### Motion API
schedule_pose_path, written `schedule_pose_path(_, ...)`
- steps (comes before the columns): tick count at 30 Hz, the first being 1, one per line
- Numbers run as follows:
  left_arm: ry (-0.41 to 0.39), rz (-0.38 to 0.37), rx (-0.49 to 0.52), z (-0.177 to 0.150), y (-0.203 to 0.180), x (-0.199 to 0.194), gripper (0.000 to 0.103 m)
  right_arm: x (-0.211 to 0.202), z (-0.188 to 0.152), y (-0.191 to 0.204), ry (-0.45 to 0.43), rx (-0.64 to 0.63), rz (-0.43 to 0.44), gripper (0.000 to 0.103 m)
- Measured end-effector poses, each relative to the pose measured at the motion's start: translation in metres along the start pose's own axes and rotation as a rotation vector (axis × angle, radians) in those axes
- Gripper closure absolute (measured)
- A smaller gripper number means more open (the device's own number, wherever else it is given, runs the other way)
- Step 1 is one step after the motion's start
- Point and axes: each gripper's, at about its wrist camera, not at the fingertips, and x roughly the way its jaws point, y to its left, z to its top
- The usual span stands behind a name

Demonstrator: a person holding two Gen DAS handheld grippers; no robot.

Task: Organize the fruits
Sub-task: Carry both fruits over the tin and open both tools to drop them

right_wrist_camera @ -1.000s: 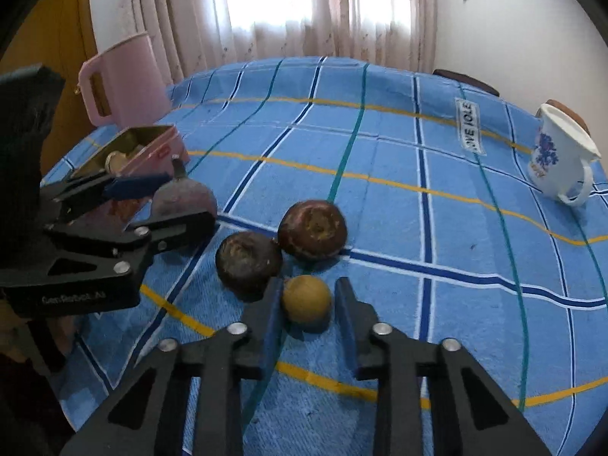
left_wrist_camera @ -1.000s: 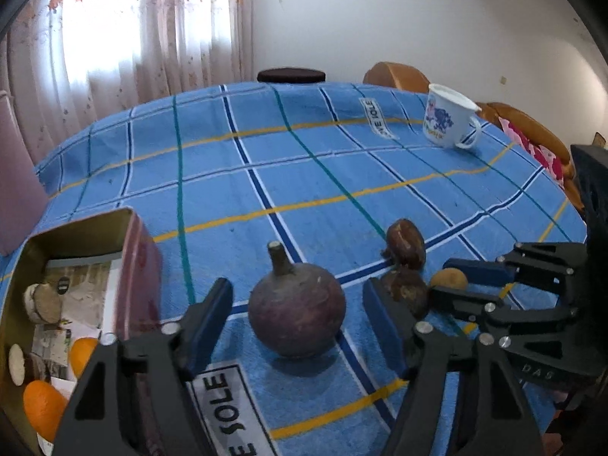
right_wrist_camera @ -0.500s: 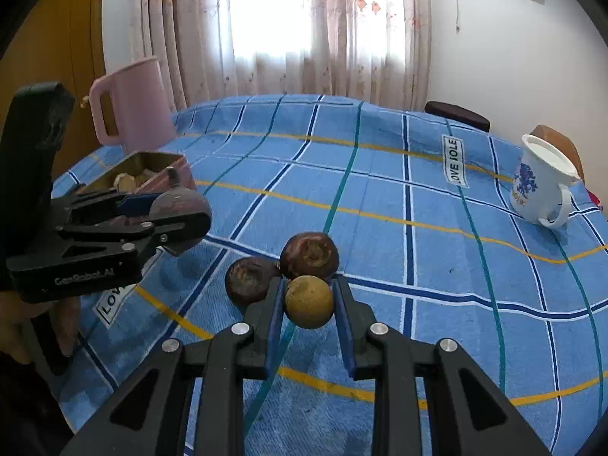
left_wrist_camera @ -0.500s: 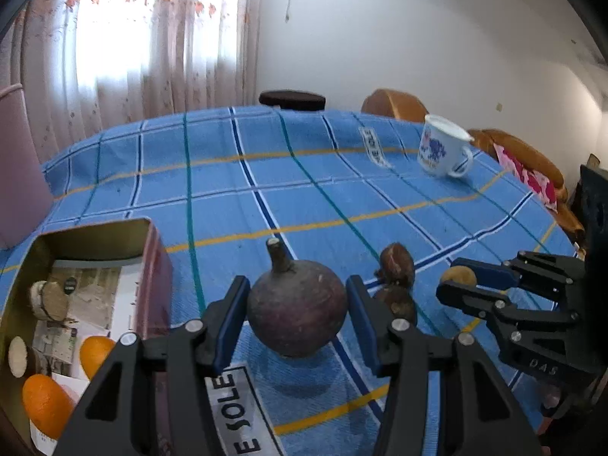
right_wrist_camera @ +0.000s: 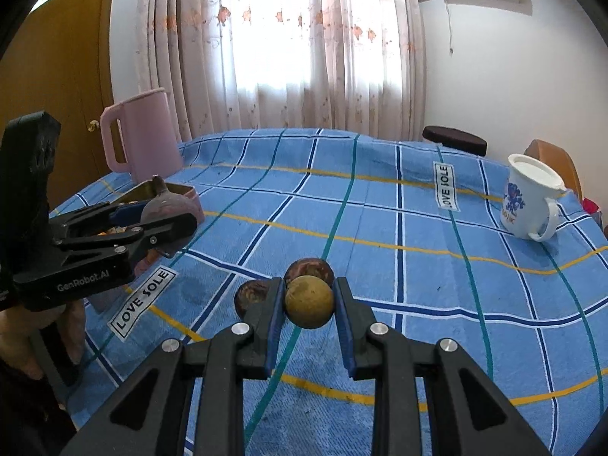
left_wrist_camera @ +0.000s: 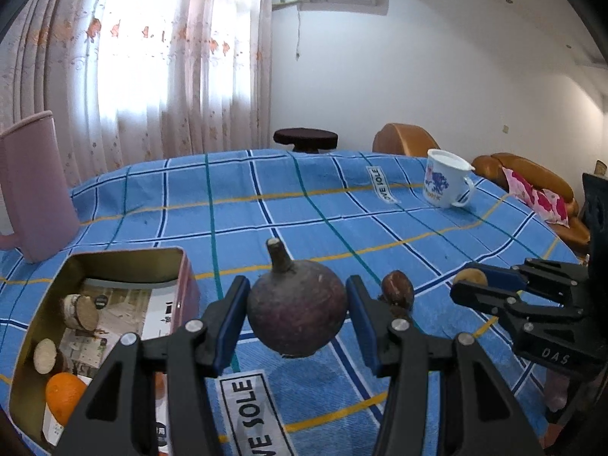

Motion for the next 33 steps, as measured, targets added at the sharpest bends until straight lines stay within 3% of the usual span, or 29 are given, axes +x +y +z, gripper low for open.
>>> schedule_pose_path(33, -0.158, 0.063, 0.021, -0.007, -0.007, -0.033, 0.049, -0.029, -0.002, -0.001, -0.164, -0.004, -0.03, 0.076)
